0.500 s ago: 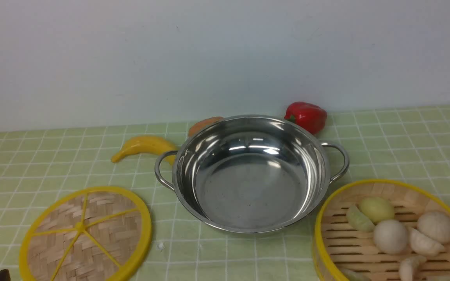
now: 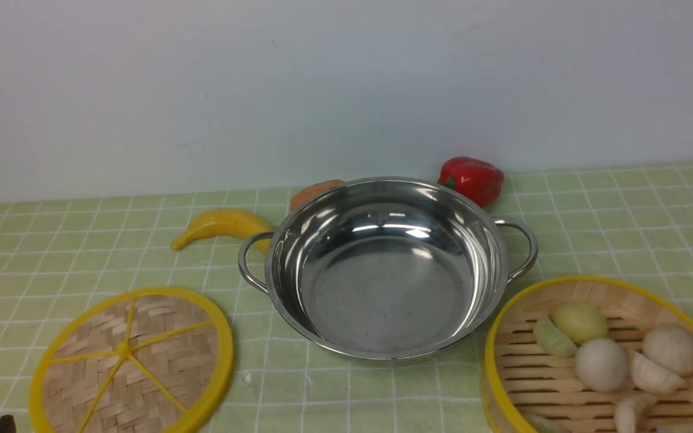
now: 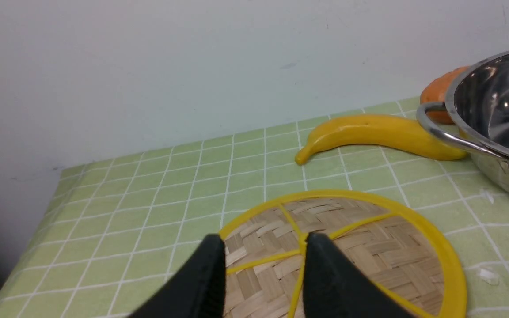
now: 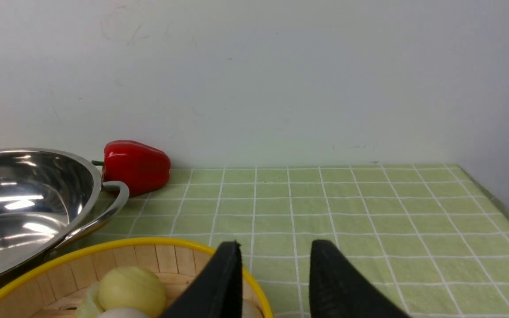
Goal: Place the steamer in the pot on the green tablecloth, and put the lid on the steamer.
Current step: 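Reach for and grasp the rim of the bamboo steamer holding the buns with the right gripper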
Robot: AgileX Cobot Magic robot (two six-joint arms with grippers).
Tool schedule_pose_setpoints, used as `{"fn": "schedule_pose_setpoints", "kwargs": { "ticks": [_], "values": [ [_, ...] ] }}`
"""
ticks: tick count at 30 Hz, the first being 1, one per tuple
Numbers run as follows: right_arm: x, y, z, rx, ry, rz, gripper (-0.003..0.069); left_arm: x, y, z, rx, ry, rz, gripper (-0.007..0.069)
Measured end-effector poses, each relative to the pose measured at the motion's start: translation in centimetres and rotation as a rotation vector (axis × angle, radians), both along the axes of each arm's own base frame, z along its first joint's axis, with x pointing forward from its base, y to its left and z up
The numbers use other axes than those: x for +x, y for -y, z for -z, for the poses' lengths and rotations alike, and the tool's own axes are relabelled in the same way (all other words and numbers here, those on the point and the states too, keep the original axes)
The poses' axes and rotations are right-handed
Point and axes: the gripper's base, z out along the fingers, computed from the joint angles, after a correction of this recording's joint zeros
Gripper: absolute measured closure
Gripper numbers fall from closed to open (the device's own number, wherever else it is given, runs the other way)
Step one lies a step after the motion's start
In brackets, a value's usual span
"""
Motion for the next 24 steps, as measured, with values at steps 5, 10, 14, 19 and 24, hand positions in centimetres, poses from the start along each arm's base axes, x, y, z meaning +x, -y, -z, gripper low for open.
{"fn": "schedule_pose_setpoints", "kwargs": {
  "ticks": [5,10,14,19,24],
  "values": [
    [0.0,0.0,0.0,0.0,0.0,0.0,0.0416,0.0,0.0,0.0,0.0,0.0,0.0,0.0382],
    [0.0,0.0,0.0,0.0,0.0,0.0,0.0416,0.0,0.0,0.0,0.0,0.0,0.0,0.0382],
    [0.0,0.0,0.0,-0.003,0.004,-0.001,0.0416,0.0,0.0,0.0,-0.009,0.0,0.0,0.0382],
    [0.1,-0.3,-1.0,0.259,0.134,-0.024,0.0416,0.1,0.4,-0.4,-0.287,0.051,-0.003,0.0382],
    [-0.1,0.0,-2.5,0.62,0.303,-0.041,0.0416,0.1,0.7,-1.0,-0.807,0.115,-0.012,0.0382]
  ]
}}
